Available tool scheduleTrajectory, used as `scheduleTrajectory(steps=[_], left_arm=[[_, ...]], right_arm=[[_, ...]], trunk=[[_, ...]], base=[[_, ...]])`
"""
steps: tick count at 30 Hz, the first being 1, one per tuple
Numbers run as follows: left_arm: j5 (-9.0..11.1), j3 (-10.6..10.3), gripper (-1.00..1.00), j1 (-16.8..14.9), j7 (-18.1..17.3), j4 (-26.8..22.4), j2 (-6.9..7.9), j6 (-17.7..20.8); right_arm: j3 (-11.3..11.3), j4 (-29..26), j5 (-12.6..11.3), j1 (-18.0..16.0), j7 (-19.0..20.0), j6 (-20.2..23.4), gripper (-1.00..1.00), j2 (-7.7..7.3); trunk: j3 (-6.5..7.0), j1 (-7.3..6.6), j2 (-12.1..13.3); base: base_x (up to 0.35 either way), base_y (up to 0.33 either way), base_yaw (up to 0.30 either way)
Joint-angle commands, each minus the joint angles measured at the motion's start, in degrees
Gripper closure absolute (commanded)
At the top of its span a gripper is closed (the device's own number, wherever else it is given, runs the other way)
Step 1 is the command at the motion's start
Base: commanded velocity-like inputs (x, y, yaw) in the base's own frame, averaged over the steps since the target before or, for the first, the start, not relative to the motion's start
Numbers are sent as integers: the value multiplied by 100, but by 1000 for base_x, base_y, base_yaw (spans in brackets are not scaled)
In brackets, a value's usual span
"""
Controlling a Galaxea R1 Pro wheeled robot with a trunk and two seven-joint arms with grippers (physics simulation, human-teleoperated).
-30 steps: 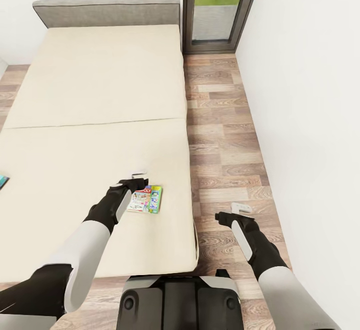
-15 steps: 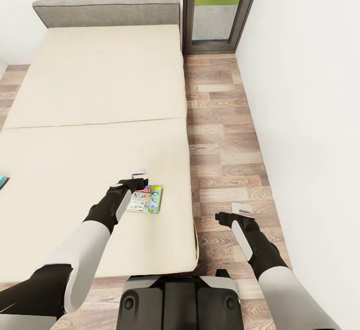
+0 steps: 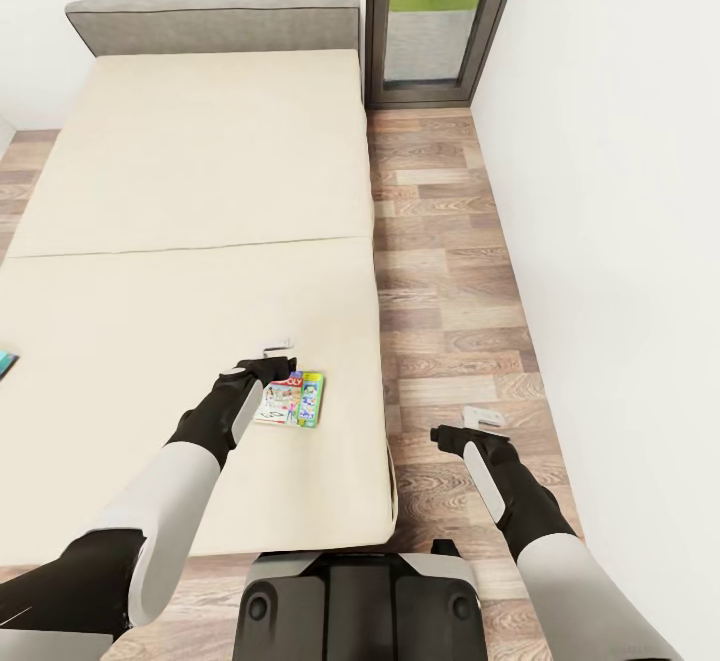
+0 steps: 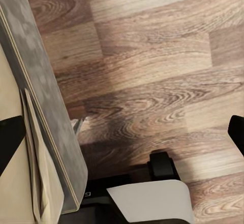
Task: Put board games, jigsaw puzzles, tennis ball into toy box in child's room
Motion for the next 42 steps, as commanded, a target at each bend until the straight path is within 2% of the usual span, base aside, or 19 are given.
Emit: scheduleTrajectory(steps=[1,5,12,21,34,42], left_arm=[[7,18,-100,-1,7,-10,-6,33],[-2,-30,-100,-1,10,-11,-20,28],[-11,-345,-100,-1,19,-5,-37,31],[-12,-561,-100,-14,18,-3,-18,18],[-17,-619,-100,-18,24,6,-6,1],[-88,-608,-100,-26,24,-11,-7,-10]], right_arm=[[15,-8,-65,-1,-54,19,-100,-3],[12,-7,-77,-2,-54,23,-100,-3],[6,-7,-91,-2,-51,32,-100,-5],[7,-7,-92,-2,-46,42,-100,-6],[15,-7,-88,-2,-45,44,-100,-4],[31,-7,-63,-2,-45,41,-100,-4]], trunk=[[-5,2,-7],[-4,2,-7],[-29,2,-7],[-102,2,-7],[-222,2,-7],[-277,2,-7]], base=[[0,0,0],[0,0,0],[0,0,0],[0,0,0],[0,0,0],[0,0,0]])
